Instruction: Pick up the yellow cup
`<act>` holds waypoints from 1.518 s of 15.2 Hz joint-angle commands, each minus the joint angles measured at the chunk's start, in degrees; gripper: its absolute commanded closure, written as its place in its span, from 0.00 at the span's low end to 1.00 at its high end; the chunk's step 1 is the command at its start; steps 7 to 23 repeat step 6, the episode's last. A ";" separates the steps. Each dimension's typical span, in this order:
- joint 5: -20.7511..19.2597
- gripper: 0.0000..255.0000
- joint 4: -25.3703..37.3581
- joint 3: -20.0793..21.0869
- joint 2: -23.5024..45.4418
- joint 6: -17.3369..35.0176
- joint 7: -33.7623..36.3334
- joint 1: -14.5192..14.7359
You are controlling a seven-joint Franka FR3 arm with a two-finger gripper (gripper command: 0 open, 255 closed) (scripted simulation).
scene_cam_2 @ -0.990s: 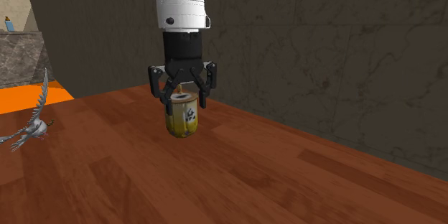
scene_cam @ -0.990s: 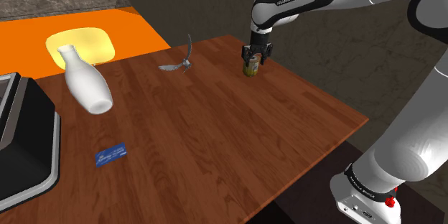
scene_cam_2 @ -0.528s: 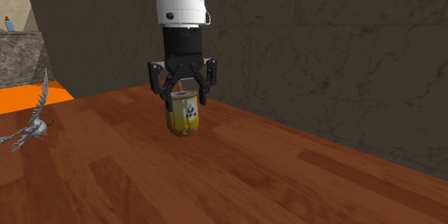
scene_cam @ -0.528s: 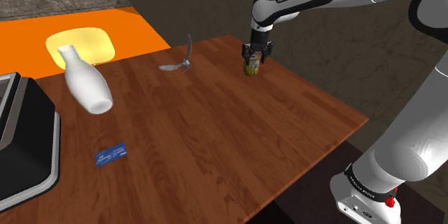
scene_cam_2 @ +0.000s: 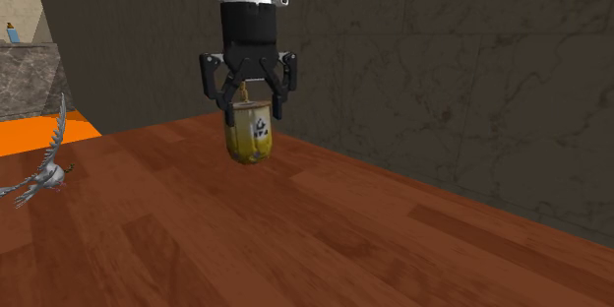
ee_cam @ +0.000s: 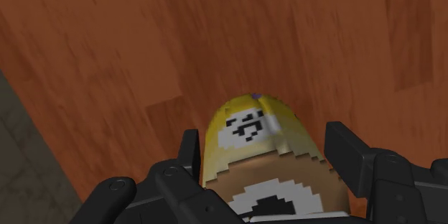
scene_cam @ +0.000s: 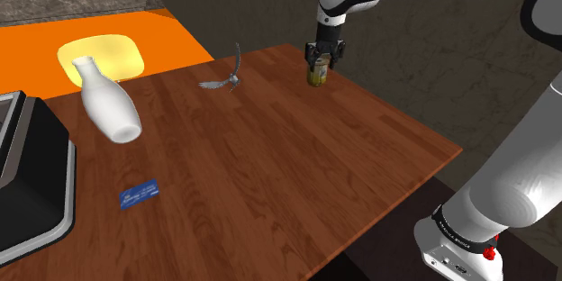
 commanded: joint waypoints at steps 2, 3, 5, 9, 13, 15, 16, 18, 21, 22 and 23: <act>0.00 1.00 1.88 0.06 -0.41 -2.28 0.16 0.08; 0.00 1.00 2.53 0.06 -0.51 -3.02 0.17 0.08; 0.00 1.00 3.29 0.06 -0.61 -3.89 0.17 0.08; 0.00 1.00 3.30 0.06 -0.60 -3.89 0.17 0.08; 0.00 1.00 3.30 0.06 -0.60 -3.89 0.17 0.08; 0.00 1.00 3.30 0.06 -0.60 -3.89 0.17 0.08; 0.00 1.00 3.30 0.06 -0.60 -3.89 0.17 0.08; 0.00 1.00 3.30 0.06 -0.60 -3.89 0.17 0.08; 0.00 1.00 3.30 0.06 -0.60 -3.89 0.17 0.08; 0.00 1.00 3.30 0.06 -0.60 -3.89 0.17 0.08; 0.00 1.00 3.30 0.06 -0.60 -3.89 0.17 0.08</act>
